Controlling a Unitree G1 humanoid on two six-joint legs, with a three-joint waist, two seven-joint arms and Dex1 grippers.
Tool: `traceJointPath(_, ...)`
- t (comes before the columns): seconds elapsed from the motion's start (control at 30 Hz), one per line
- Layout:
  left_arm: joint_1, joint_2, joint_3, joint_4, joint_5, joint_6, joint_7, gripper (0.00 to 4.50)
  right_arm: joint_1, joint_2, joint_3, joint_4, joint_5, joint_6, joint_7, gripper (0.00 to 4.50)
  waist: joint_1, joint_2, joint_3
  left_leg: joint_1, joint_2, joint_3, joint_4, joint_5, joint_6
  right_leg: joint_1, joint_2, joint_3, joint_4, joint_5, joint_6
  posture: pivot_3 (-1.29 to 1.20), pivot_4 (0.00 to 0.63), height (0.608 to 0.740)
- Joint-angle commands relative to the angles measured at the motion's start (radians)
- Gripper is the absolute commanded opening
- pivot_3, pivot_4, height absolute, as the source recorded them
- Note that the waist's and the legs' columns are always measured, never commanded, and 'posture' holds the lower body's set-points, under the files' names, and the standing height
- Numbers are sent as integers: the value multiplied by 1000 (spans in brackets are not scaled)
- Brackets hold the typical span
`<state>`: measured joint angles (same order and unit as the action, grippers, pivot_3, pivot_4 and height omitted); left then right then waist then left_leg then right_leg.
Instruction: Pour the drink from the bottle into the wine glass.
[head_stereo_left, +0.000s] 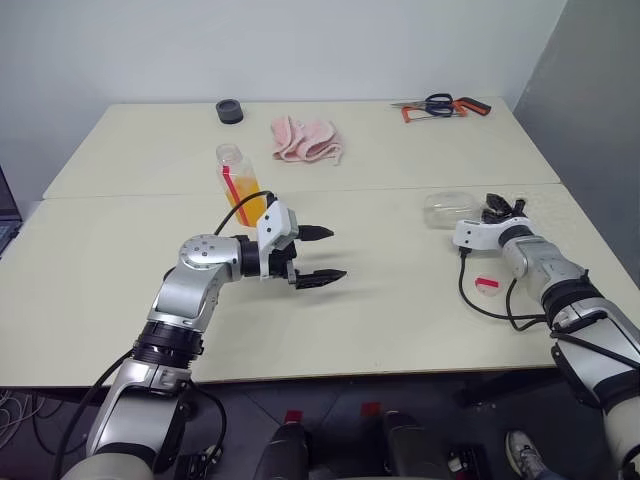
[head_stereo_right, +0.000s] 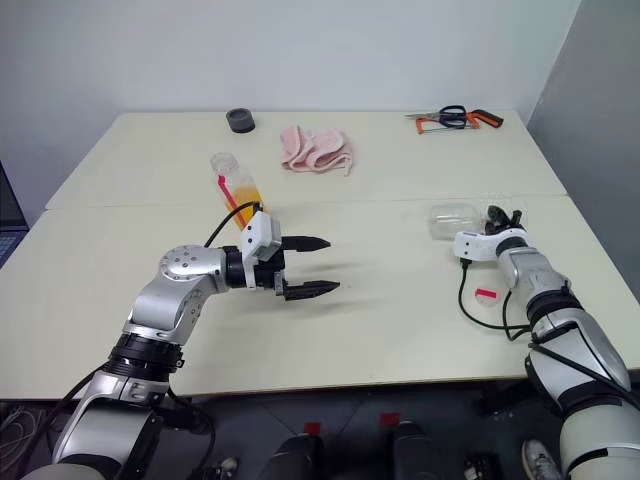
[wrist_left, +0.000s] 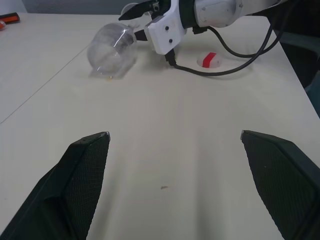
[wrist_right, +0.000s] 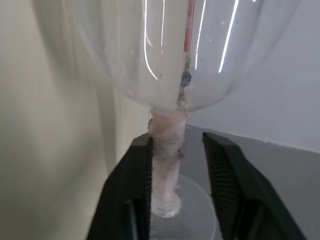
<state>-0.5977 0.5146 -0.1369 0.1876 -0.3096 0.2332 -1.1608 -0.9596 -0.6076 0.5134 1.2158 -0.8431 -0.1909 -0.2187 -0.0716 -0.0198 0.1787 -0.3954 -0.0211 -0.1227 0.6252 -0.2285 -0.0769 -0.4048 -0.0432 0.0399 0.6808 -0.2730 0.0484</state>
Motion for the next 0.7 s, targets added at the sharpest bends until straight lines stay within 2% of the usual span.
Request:
traceJointPath(0.03,-20,6,18,-41,-5,8,10,4500,-13,-1,10,21,6,-13,-17,362,0,0,0,0,0,0,0,0,0,0,0,0,0,0,0,0,150,740)
traceJointPath(0.07,-19,7,21,-36,-4,8,13,4500,-14,0,6,19,11,-19,-21,89,0,0,0,0,0,0,0,0,0,0,0,0,0,0,0,0,150,740)
traceJointPath(0.23,-4,21,39,-25,-4,6,25,4500,-13,-1,-29,-4,50,-38,-29,74,-4,0,0,0,0,0,0,0,0,0,0,0,0,0,0,0,150,740)
traceJointPath(0.47,40,82,126,-31,-52,84,40,4500,62,59,-229,-242,317,-127,64,73,-22,0,0,0,1,0,-1,0,1,0,1,0,0,0,0,0,150,740)
traceJointPath(0.6,67,138,175,-37,-82,145,31,4500,150,289,-377,-444,655,-144,271,73,-37,0,0,1,4,0,-1,-1,2,-1,3,1,0,0,0,0,150,740)
traceJointPath(0.7,75,155,188,-58,-93,165,27,4500,150,406,-435,-444,768,-114,345,73,-39,1,0,1,7,1,-1,-1,2,-1,5,-1,1,0,0,0,150,740)
